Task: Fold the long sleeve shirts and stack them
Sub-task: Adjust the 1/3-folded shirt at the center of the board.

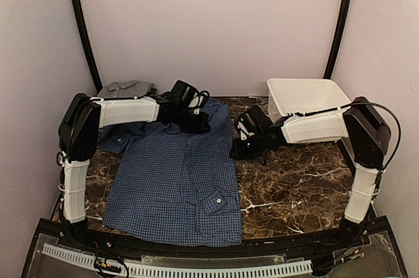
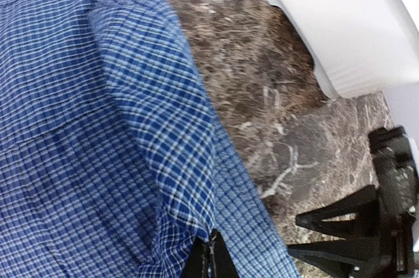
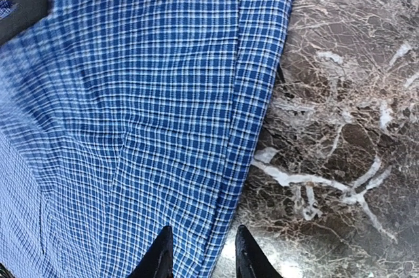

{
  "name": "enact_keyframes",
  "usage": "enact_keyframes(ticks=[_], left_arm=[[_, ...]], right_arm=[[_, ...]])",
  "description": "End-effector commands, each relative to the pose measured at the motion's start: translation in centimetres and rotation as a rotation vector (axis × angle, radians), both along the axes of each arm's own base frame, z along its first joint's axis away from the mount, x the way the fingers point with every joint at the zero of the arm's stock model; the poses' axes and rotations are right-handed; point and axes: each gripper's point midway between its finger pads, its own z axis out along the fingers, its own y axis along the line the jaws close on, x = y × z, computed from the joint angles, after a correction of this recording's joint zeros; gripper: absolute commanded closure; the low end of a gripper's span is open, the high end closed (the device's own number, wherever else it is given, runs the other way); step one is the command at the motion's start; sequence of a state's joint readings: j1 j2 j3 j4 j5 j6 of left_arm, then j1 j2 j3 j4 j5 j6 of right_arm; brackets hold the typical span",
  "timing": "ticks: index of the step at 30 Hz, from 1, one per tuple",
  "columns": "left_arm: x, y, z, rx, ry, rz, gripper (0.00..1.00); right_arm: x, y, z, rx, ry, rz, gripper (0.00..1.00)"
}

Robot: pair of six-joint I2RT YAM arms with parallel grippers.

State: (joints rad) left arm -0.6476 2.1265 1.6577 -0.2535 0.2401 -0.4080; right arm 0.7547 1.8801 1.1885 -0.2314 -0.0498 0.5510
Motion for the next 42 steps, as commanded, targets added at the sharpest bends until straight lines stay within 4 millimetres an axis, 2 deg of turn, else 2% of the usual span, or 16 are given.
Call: enact_keyframes(ticks=[1, 6, 9, 13, 14, 19, 21, 22, 23, 24, 25, 28, 33, 37, 38, 42], left_arm=[[-3.1, -2.2, 1.2, 0.016, -0.063, -0.107, 1.0], [-6.6, -3.3, -1.6, 0.019, 0.023, -0.196, 1.0], [-7.4, -3.3, -3.5, 0.041, 0.066, -0.202, 0.99], [-7.2, -3.0, -4.2, 0.058, 0.073, -0.185, 0.91], [-7.0, -2.9, -4.1, 0.063, 0.068, -0.175, 0.85], [-6.1, -2.4, -3.5, 0.072, 0.054, -0.113, 0.75], [-5.4, -1.3, -2.9, 0.056, 0.057, -0.045, 0.68], [-4.6, -0.9, -1.6, 0.026, 0.03, -0.017, 0.64], [-4.5, -0.1, -1.8, 0.021, 0.04, 0.017, 0.62], [-3.6, 0.5, -0.3, -0.015, 0.01, 0.044, 0.58], [-3.1, 1.4, -0.3, -0.031, 0.012, 0.074, 0.56], [-2.0, 2.8, 0.7, -0.065, 0.014, 0.114, 0.54], [-0.3, 4.0, -0.2, -0.109, 0.06, 0.156, 0.54], [0.5, 3.0, -0.5, -0.159, 0.086, 0.129, 0.54], [0.9, 2.5, 0.0, -0.177, 0.082, 0.116, 0.54], [2.1, 1.2, -0.9, -0.198, 0.1, 0.11, 0.56]], right_arm=[[0.3, -0.3, 1.8, 0.019, -0.053, -0.038, 0.7], [0.8, -1.1, 2.7, 0.014, -0.097, -0.083, 0.7], [0.8, -0.9, 2.7, 0.019, -0.092, -0.079, 0.7], [0.7, -0.4, 2.6, 0.035, -0.08, -0.069, 0.7], [0.7, -0.3, 2.7, 0.04, -0.078, -0.065, 0.7], [2.2, 1.0, 4.3, 0.06, -0.116, -0.052, 0.7], [3.1, 1.8, 4.9, 0.063, -0.131, -0.045, 0.7], [3.5, 2.2, 5.1, 0.065, -0.138, -0.041, 0.7], [3.8, 2.5, 5.2, 0.066, -0.14, -0.036, 0.7], [4.1, 2.9, 5.1, 0.068, -0.142, -0.033, 0.7], [4.2, 3.1, 5.0, 0.069, -0.14, -0.028, 0.7], [4.7, 3.7, 4.3, 0.064, -0.134, -0.022, 0.7], [5.9, 4.7, 4.1, 0.067, -0.145, -0.017, 0.69], [7.2, 5.3, 3.6, 0.046, -0.151, -0.025, 0.69], [7.5, 5.2, 3.2, 0.033, -0.149, -0.035, 0.69], [8.3, 4.0, 1.8, 0.012, -0.124, -0.072, 0.72]])
